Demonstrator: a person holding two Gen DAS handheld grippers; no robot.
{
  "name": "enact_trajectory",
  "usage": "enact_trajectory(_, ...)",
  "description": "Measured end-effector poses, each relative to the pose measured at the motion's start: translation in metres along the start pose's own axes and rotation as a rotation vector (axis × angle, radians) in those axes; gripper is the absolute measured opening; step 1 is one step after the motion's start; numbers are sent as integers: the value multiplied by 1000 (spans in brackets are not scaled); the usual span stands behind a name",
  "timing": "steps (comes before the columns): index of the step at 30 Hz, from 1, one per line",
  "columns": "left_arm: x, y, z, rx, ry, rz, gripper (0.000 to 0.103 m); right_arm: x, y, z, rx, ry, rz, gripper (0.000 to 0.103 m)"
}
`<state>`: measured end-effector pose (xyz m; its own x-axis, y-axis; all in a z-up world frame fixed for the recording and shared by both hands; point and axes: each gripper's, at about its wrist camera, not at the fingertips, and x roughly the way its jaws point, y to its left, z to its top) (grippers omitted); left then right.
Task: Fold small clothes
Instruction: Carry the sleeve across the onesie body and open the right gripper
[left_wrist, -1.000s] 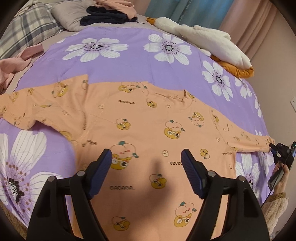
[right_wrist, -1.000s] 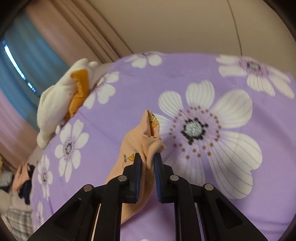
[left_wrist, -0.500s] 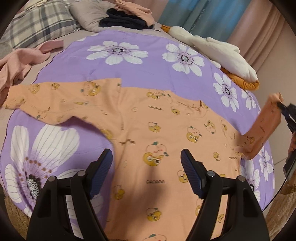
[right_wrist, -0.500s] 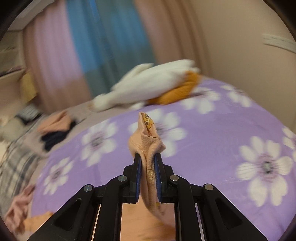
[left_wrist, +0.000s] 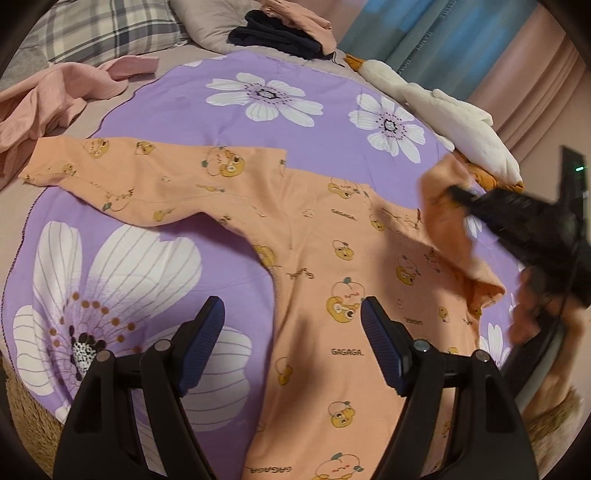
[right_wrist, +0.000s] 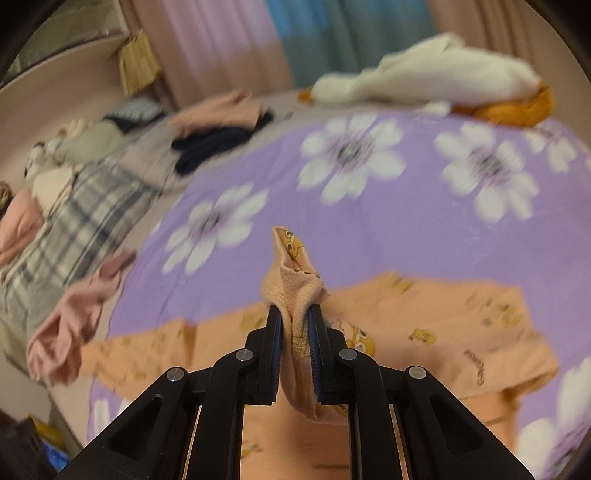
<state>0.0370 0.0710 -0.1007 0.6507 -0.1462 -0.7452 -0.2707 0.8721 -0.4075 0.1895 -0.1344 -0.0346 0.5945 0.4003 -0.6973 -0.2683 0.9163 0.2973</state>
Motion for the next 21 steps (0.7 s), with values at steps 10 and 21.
enact_trajectory(10,1,14,0,-27,9,3,76,64,23,-54,14,224,12,18)
enact_trajectory(21,7,18,2,-37,12,6,77,-3,14,-47,44,85,115,67)
